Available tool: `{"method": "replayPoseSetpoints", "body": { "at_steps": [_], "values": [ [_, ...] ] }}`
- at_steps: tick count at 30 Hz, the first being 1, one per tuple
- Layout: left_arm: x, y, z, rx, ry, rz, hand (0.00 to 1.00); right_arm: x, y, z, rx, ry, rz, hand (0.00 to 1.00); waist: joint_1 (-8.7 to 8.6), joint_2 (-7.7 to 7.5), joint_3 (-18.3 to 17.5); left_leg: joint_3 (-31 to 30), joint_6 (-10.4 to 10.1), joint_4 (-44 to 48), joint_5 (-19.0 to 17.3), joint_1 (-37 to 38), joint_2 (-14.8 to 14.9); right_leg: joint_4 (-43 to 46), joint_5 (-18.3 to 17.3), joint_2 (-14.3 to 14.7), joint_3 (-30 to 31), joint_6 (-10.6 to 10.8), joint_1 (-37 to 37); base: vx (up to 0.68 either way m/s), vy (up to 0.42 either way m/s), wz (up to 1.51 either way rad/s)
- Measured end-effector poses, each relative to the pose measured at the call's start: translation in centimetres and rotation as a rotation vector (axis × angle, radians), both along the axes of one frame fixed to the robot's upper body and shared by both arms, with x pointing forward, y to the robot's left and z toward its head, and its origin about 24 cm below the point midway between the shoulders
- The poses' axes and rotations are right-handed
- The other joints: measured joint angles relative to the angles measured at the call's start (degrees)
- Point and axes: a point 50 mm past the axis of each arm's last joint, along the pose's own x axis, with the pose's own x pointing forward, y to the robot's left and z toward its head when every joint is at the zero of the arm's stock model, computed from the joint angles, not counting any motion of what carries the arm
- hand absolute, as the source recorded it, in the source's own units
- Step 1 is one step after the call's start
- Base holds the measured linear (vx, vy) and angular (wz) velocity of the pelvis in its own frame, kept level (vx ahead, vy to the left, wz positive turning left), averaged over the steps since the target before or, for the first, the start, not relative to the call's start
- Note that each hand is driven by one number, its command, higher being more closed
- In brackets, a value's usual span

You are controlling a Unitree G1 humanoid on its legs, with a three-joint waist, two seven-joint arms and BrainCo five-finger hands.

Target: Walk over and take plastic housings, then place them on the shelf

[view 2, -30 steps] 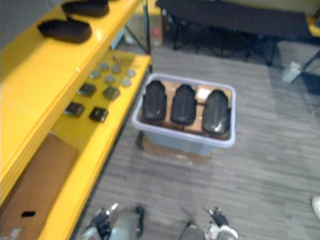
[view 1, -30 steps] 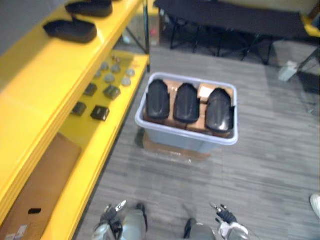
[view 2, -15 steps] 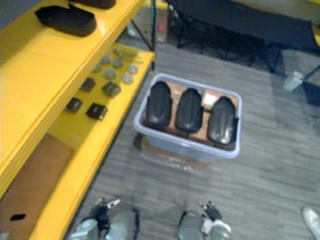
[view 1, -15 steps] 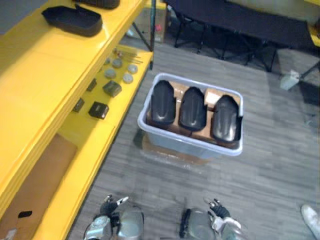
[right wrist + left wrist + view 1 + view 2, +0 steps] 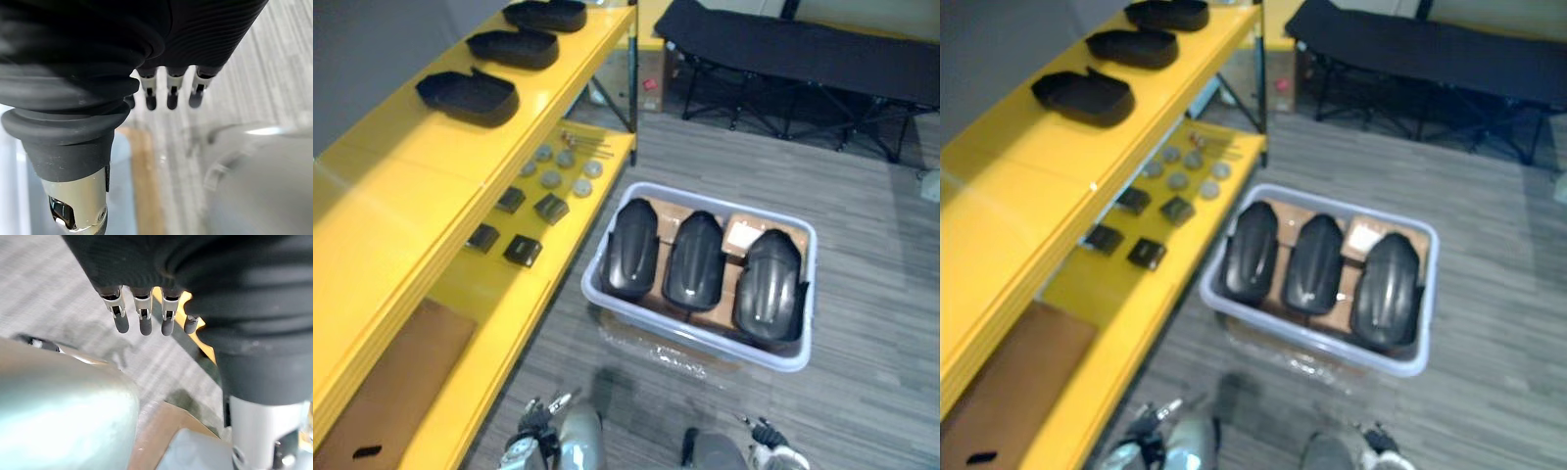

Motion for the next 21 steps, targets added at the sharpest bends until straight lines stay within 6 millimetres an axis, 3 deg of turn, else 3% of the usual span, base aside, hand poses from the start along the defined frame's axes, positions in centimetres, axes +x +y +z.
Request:
{"method": "replayPoseSetpoints", "body": {
  "at_steps": [1, 2, 4, 6, 9, 13, 15, 17, 18, 19, 21],
  "values": [
    [0.6, 0.4, 0.3, 0.015, -0.014, -0.009, 0.0, 0.3, 0.5, 0.0, 0.015, -0.015, -0.008, 0.0, 0.26, -1.38, 1.03, 1.28, 0.68, -0.2, 0.23, 0.9, -0.7, -0.07, -0.1, -0.65, 0.9, 0.38, 0.02, 0.13, 0.17, -0.21],
    [2.2, 1.3, 1.3, 0.057, -0.067, -0.042, 0.0, 0.6, 1.6, -0.2, 0.045, -0.028, 0.002, 0.0, 0.6, -4.78, 2.55, 2.21, 1.03, -3.65, 1.49, 1.76, -2.68, -1.53, 1.22, -2.54, 1.03, 1.56, -0.73, 0.1, 0.126, -0.12],
    [4.1, 2.3, 2.6, 0.116, -0.122, -0.096, 0.0, 0.6, 2.2, -0.3, 0.08, -0.046, 0.013, 0.0, 0.94, -7.04, 4.49, 2.54, 1.31, -4.64, 1.83, 1.08, -3.79, -2.17, 2.23, -3.62, 0.98, 2.34, -1.43, 0.1, 0.113, 0.03],
    [5.0, 2.0, 3.0, 0.119, -0.148, -0.115, 0.0, -0.4, 2.3, -0.5, 0.096, -0.038, 0.051, 0.0, 0.89, -7.12, 4.71, 1.83, 1.43, -5.15, 1.9, 1.01, -4.75, -2.38, 3.39, -4.29, 0.67, 3.93, -1.26, 0.09, 0.105, 0.2],
    [5.1, 1.9, 3.2, 0.108, -0.156, -0.12, 0.0, 0.0, 3.7, -0.4, 0.1, -0.076, 0.245, 0.0, 0.59, -6.84, 4.88, 0.83, 2.3, -7.87, 2.87, 2.84, -5.88, -3.43, 4.39, -4.72, -0.16, 4.07, 0.57, 0.04, 0.038, 0.25],
    [4.6, 1.0, 2.5, 0.119, -0.118, -0.184, 0.0, 3.8, 6.9, 1.3, -0.017, -0.213, 0.723, 0.0, 0.97, -6.85, 4.86, -1.2, 2.32, -12.9, 6.78, 3.03, -6.91, -5.12, 4.8, -4.81, -2.43, 4.24, 0.78, -0.04, -0.033, 0.28],
    [4.1, 0.4, 2.0, 0.121, -0.082, -0.22, 0.0, 5.7, 10.1, 2.7, -0.072, -0.328, 0.991, 0.0, 1.81, -6.85, 4.86, -2.39, 2.04, -16.28, 9.19, 3.99, -7.18, -5.82, 4.89, -4.66, -3.9, 4.11, 1.26, -0.09, -0.065, 0.35],
    [3.7, 0.4, 1.8, 0.156, -0.063, -0.258, 0.0, 7.7, 16.2, 5.8, -0.103, -0.558, 1.382, 0.0, 2.78, -6.84, 4.85, -4.46, 1.63, -21.17, 12.34, 5.99, -7.34, -6.73, 4.81, -4.48, -6.01, 3.98, 2.78, -0.11, -0.07, 0.44],
    [3.7, 0.2, 1.8, 0.163, -0.06, -0.264, 0.0, 8.0, 17.9, 6.9, -0.104, -0.634, 1.474, 0.0, 3.31, -6.75, 4.82, -5.04, 1.21, -22.34, 12.49, 6.44, -7.38, -6.97, 4.65, -4.26, -6.67, 3.7, 3.12, -0.13, -0.078, 0.41],
    [3.8, 0.1, 1.8, 0.187, -0.057, -0.29, 0.0, 8.3, 21.2, 9.2, -0.1, -0.786, 1.64, 0.0, 4.14, -6.88, 4.73, -5.87, 0.8, -24.03, 12.83, 6.79, -7.72, -7.89, 3.95, -3.92, -8.32, 2.5, 3.96, -0.14, -0.082, 0.36],
    [4.0, 0.2, 1.9, 0.205, -0.057, -0.29, 0.0, 8.4, 25.5, 13.0, -0.1, -1.008, 1.825, 0.0, 5.65, -6.88, 4.62, -6.47, 0.65, -26.22, 12.87, 7.26, -8.45, -10.12, 2.43, -4.29, -10.47, 0.87, 4.61, -0.13, -0.043, 0.43]
  ]
}}
